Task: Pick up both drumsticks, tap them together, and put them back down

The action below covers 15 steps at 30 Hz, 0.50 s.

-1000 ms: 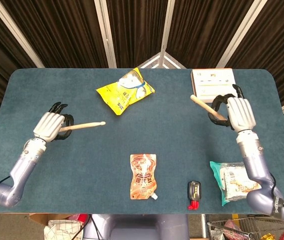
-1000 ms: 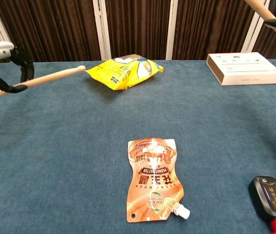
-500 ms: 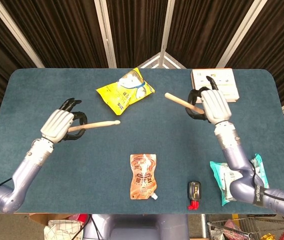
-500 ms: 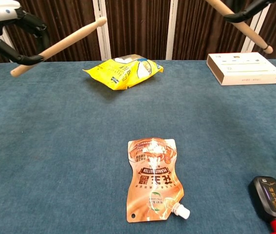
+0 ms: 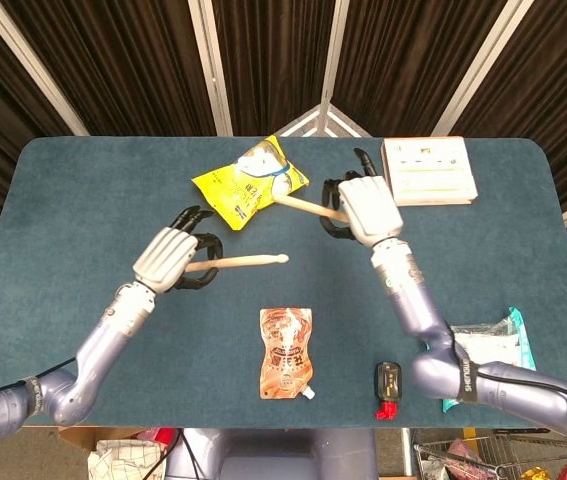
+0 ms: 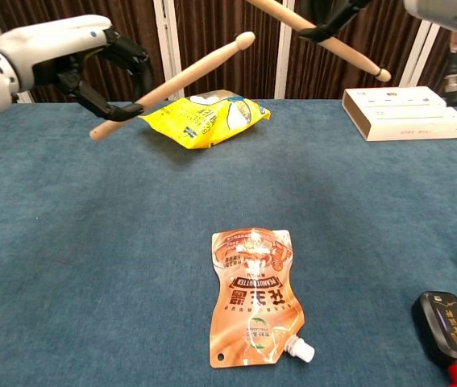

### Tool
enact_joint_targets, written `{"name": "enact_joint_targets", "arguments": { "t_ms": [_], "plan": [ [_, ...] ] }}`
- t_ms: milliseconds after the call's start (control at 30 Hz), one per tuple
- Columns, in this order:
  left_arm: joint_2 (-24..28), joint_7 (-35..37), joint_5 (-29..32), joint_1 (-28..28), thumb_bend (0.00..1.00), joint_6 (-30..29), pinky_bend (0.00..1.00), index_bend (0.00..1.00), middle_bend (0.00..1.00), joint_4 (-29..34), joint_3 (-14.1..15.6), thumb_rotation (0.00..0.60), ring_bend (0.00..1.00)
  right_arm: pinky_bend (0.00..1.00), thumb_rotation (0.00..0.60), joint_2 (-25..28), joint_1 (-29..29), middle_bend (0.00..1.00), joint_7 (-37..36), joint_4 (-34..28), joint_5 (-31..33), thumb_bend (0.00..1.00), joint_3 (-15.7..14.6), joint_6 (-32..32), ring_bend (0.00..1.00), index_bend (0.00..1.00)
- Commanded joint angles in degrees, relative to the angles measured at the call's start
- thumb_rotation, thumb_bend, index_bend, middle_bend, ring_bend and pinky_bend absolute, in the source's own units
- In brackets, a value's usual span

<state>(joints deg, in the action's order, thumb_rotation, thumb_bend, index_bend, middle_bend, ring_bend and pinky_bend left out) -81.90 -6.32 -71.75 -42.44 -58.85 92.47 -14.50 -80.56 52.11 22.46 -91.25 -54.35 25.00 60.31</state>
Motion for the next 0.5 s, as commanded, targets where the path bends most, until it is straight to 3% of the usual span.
{"name": "enact_joint_targets", "arguments": {
  "t_ms": [33, 233, 500],
  "plan": [
    [-0.7, -0.7, 1.2, -0.6, 0.58, 0.4, 0.00, 0.69, 0.65, 0.3, -0.4, 0.600, 0.10, 0.00, 0.600, -1.0, 2.2, 0.62, 3.5, -2.1, 2.8, 0.46, 1.1, 1.3, 0.41, 0.70],
    [-0.7, -2.0, 4.1, -1.2, 0.58, 0.6, 0.00, 0.69, 0.65, 2.3, -1.5, 0.600, 0.10, 0.00, 0.600, -1.1, 3.6, 0.63, 7.4, -3.3, 3.0, 0.46, 0.9, 3.8, 0.41, 0.71],
    [0.0, -3.3, 6.1, -1.3, 0.58, -1.5, 0.00, 0.69, 0.65, 5.4, -3.2, 0.600, 0.10, 0.00, 0.600, -0.4, 3.5, 0.63, 10.4, -4.5, 1.2, 0.46, -1.4, 5.7, 0.41, 0.71]
  ]
}}
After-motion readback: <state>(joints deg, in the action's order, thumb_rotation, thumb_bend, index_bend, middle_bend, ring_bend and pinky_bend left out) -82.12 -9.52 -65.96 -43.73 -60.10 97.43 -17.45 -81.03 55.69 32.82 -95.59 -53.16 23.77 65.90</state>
